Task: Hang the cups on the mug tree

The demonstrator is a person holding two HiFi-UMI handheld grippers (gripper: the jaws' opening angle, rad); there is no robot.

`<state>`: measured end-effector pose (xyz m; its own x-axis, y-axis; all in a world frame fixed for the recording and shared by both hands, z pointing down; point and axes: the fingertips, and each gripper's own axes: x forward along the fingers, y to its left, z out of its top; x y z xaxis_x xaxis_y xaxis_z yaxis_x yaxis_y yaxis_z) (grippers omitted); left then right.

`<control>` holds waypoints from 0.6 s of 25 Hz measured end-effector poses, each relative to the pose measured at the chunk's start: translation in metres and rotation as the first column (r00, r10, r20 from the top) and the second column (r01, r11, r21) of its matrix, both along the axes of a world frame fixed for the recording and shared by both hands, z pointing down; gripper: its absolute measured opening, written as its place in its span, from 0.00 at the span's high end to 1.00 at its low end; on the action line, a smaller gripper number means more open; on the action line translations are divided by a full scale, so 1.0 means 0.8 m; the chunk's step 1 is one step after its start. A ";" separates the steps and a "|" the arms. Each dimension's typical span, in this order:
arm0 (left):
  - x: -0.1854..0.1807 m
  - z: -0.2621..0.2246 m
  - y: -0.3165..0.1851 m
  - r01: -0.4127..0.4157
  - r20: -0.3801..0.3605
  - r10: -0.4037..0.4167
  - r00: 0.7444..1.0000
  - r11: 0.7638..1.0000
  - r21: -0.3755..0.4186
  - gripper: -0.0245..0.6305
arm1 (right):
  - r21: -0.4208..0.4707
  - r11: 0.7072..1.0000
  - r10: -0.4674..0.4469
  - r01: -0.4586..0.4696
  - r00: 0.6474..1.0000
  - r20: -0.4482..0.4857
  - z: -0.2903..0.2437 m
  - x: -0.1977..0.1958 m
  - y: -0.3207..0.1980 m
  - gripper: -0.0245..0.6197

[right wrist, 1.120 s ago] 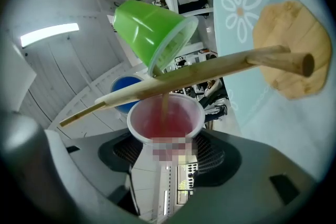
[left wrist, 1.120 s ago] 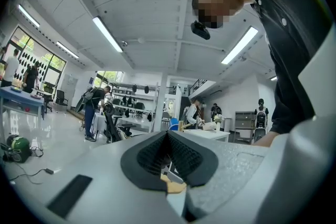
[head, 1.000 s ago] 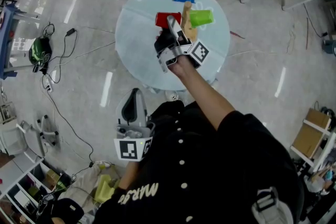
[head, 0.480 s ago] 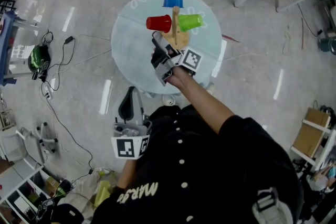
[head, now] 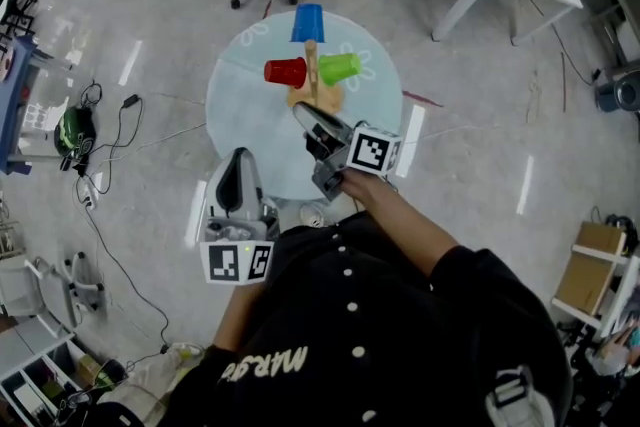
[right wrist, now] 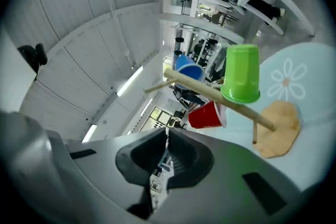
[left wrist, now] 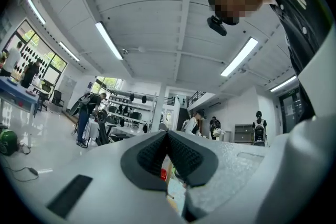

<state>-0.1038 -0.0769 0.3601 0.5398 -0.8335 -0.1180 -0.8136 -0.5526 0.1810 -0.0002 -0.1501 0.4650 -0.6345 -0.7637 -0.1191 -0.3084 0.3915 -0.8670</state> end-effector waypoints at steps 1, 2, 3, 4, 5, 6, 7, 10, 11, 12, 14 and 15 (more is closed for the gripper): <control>0.005 -0.004 -0.001 -0.001 -0.015 0.001 1.000 1.000 -0.002 0.97 | 0.013 1.000 0.006 -0.005 1.000 -0.029 -0.007 0.010 0.007 0.96; 0.010 -0.007 -0.002 -0.001 -0.025 0.001 1.000 1.000 -0.003 0.97 | 0.023 1.000 0.011 -0.009 0.998 -0.056 -0.013 0.019 0.014 0.96; 0.015 -0.011 -0.003 0.000 -0.028 0.000 1.000 1.000 -0.003 0.97 | 0.026 1.000 0.017 -0.016 0.997 -0.078 -0.018 0.027 0.021 0.96; 0.019 -0.014 -0.003 0.001 -0.028 -0.001 1.000 1.000 0.000 0.97 | 0.026 0.999 0.028 -0.026 0.994 -0.103 -0.021 0.036 0.027 0.96; 0.024 -0.017 -0.004 0.003 -0.027 -0.003 1.000 1.000 0.002 0.97 | 0.035 0.999 0.043 -0.039 0.990 -0.136 -0.027 0.046 0.032 0.96; 0.028 -0.020 -0.005 0.005 -0.027 -0.005 1.000 1.000 0.003 0.97 | 0.059 0.997 0.062 -0.052 0.981 -0.181 -0.036 0.056 0.035 0.96; 0.032 -0.023 -0.006 0.009 -0.027 -0.009 1.000 1.000 0.005 0.97 | 0.093 0.994 0.085 -0.065 0.968 -0.234 -0.046 0.067 0.037 0.96; 0.047 -0.033 -0.005 0.022 -0.019 -0.022 1.000 1.000 0.022 0.97 | 0.203 0.974 0.170 -0.100 0.916 -0.362 -0.081 0.104 0.045 0.97; 0.053 -0.037 -0.005 0.027 -0.016 -0.027 1.000 0.999 0.027 0.97 | 0.235 0.966 0.198 -0.110 0.897 -0.394 -0.092 0.118 0.048 0.97; 0.057 -0.040 -0.004 0.035 -0.012 -0.035 0.999 0.999 0.032 0.97 | 0.261 0.958 0.227 -0.121 0.877 -0.424 -0.102 0.132 0.050 0.98; 0.062 -0.045 -0.003 0.065 0.002 -0.066 0.998 0.997 0.041 0.97 | 0.301 0.942 0.282 -0.147 0.832 -0.477 -0.115 0.162 0.053 0.98; 0.063 -0.048 -0.002 0.085 0.011 -0.085 0.996 0.995 0.045 0.97 | 0.318 0.934 0.308 -0.161 0.811 -0.497 -0.121 0.177 0.054 0.98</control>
<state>-0.0532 -0.0789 0.3221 0.4687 -0.8706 -0.1497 -0.8601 -0.4884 0.1472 0.1413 -0.1070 0.3686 -0.4592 -0.8880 -0.0241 -0.8004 0.4253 -0.4225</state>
